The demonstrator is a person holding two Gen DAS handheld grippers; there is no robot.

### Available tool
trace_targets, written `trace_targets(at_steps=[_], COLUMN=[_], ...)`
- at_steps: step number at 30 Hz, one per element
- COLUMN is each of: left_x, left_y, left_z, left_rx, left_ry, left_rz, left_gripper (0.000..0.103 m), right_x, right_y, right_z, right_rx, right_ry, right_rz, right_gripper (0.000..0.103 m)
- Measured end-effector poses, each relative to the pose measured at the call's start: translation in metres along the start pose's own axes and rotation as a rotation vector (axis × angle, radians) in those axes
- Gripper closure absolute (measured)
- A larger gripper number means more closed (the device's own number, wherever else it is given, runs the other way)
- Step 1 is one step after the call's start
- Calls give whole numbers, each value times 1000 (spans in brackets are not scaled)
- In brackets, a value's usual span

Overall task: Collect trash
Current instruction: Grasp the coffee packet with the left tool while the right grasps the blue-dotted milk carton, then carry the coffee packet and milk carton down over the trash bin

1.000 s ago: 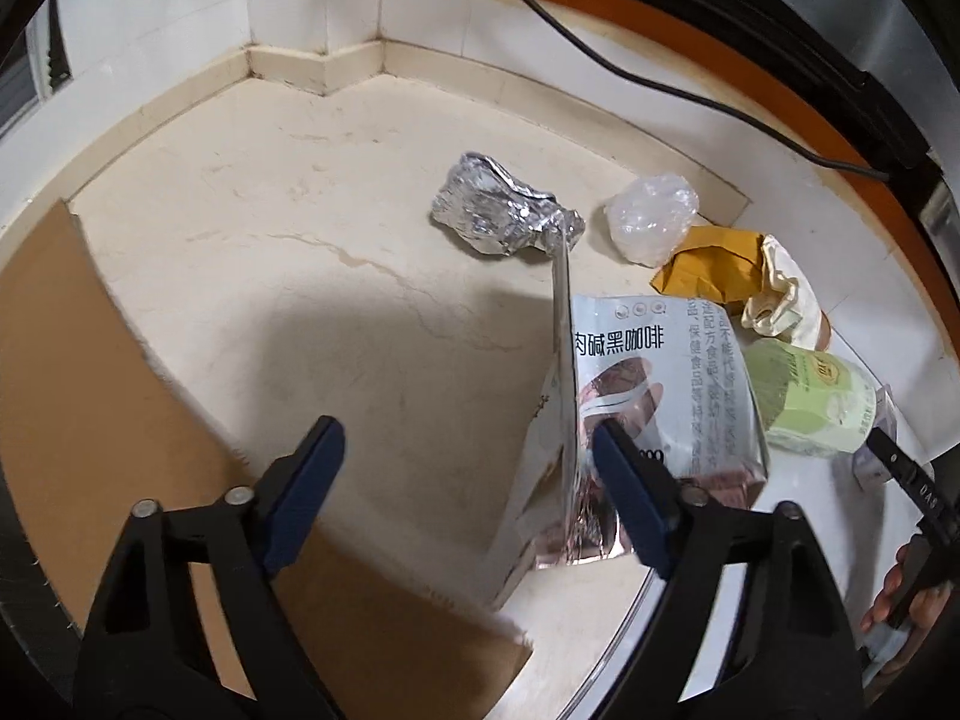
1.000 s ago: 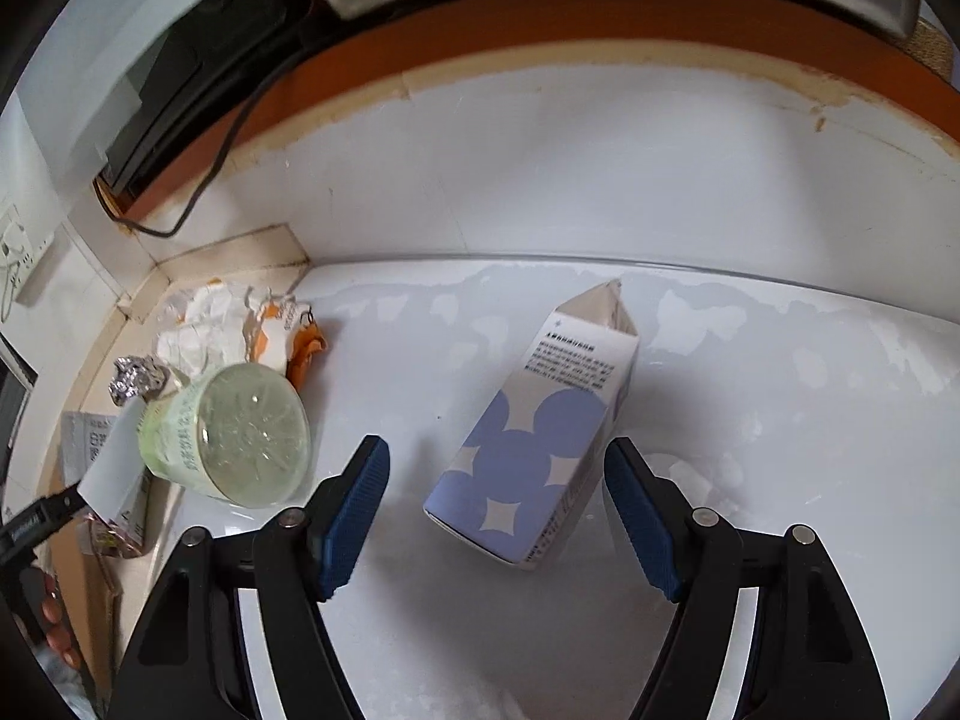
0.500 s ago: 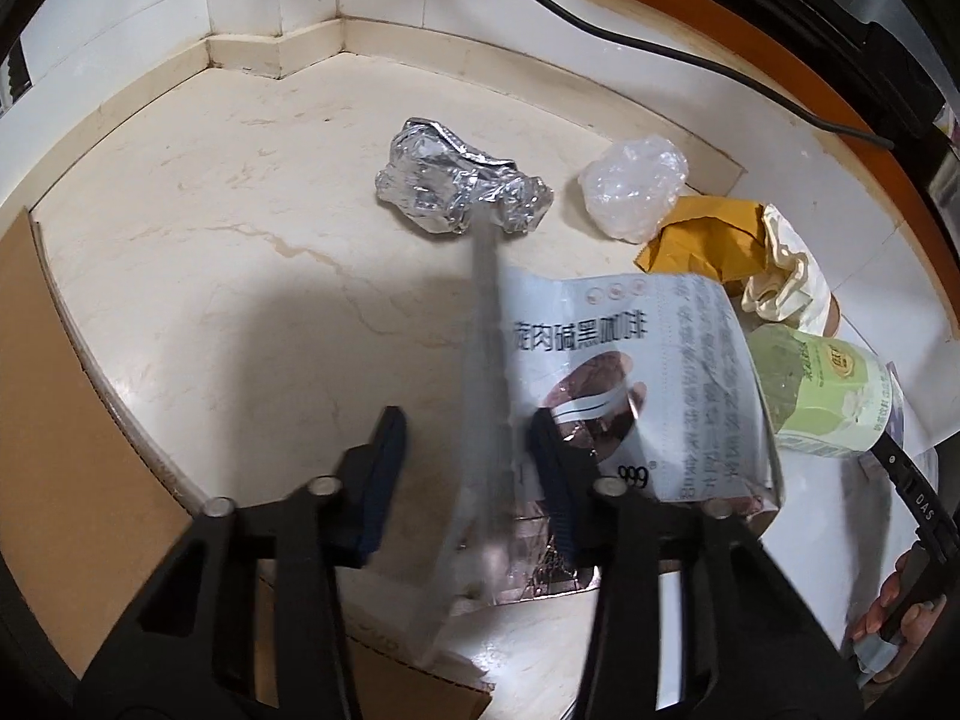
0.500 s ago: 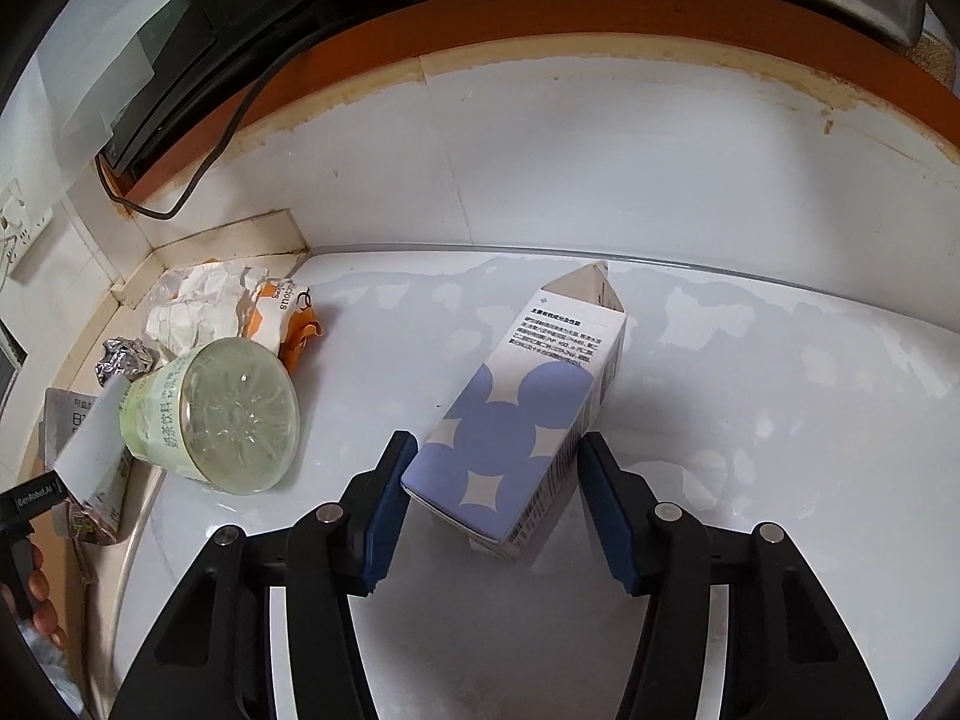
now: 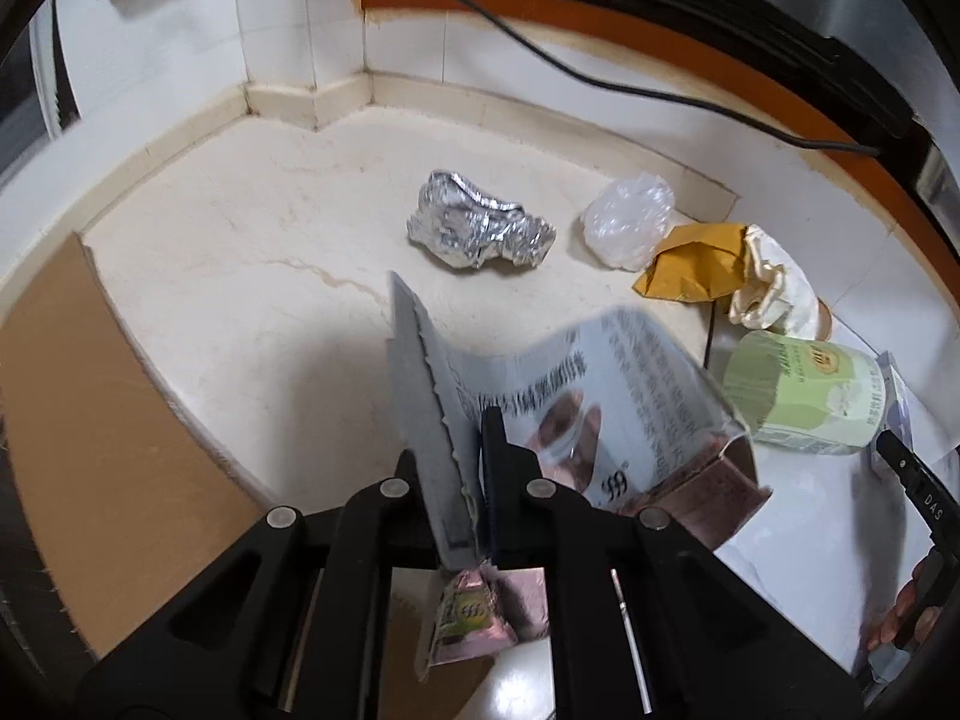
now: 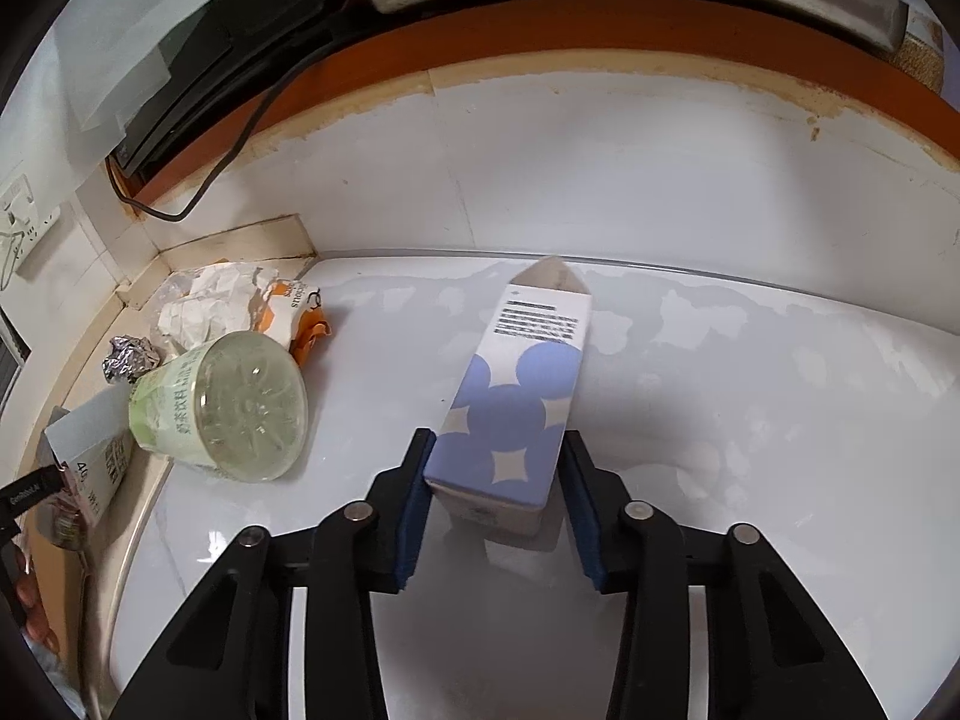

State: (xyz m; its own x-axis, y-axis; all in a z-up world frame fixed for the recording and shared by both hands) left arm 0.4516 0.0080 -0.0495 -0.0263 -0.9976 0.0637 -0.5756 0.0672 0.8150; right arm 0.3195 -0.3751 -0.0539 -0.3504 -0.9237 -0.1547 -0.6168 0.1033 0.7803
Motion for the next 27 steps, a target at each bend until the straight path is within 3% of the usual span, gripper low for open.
trace_targets(at_steps=[5,16,27], left_x=[9,17,3], left_y=[35,139,243], left_z=[4,27,111], left_rx=[49,159,258], left_ry=[-50,-87,-176], left_rz=[-13,53,55], left_gripper=[97,98,97], right_x=[-7,-31,-61], right_y=[19,106,209], right_z=[6,33,102], right_rx=[20,93,159], right_ry=[21,75,185], right_rz=[-13,-82,-161], right_gripper=[70,70,70])
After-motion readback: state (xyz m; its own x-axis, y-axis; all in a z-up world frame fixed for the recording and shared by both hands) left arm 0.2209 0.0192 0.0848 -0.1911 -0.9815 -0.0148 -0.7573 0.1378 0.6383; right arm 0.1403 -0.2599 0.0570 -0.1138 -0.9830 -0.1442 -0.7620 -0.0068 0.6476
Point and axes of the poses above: each gripper's, at about its wrist camera, not at the fingertips, and y roughly against the way its jaws point, x to its right, z to its underside, the point moved 1 cm from there along -y, roughly the way its jaws point, and after that the axes turned 1 degree about y, right-handed, at the moved point
